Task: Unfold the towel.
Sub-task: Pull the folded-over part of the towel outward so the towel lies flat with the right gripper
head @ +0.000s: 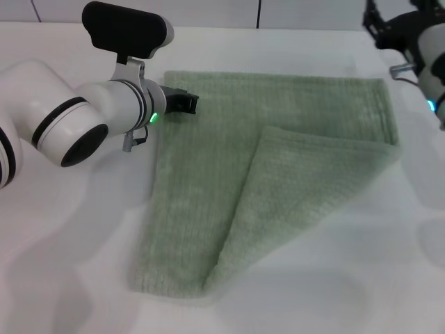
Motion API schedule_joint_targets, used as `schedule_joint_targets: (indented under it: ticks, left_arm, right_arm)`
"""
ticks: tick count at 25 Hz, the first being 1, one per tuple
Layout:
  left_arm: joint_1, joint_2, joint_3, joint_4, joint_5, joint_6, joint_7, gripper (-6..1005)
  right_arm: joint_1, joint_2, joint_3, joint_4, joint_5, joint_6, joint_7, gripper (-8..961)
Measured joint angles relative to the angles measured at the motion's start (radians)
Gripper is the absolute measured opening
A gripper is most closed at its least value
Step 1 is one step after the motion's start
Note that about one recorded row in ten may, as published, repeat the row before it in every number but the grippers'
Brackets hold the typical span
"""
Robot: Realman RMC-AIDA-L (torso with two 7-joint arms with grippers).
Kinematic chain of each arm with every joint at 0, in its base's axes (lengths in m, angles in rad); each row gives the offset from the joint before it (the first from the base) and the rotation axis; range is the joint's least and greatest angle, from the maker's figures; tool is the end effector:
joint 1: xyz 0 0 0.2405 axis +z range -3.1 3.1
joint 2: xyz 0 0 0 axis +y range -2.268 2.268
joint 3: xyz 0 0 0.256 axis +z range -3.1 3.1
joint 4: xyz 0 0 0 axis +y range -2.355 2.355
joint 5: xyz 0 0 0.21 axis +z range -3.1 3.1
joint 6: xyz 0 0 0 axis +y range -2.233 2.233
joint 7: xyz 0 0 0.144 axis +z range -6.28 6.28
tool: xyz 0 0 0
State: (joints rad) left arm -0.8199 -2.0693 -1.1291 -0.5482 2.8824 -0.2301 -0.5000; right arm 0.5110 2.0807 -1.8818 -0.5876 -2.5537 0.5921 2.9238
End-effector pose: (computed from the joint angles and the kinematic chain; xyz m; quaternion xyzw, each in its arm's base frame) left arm -0.2182 0.4344 -0.0977 -0.8100 -0.3914 -0.0181 0.4364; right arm 0.2448 0.4130 -0.0268 -0.7430 0.1952 0.2220 0.6005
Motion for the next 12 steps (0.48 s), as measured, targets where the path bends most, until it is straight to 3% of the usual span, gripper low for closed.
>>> schedule_joint_targets:
  ticks: [12]
  left_arm:
    - [0.0,0.002,0.0,-0.005,0.0,-0.001,0.0,18]
  right_arm:
    - [-0.071,-0.006,0.011,-0.407,-0.006,-0.58,-0.026,680]
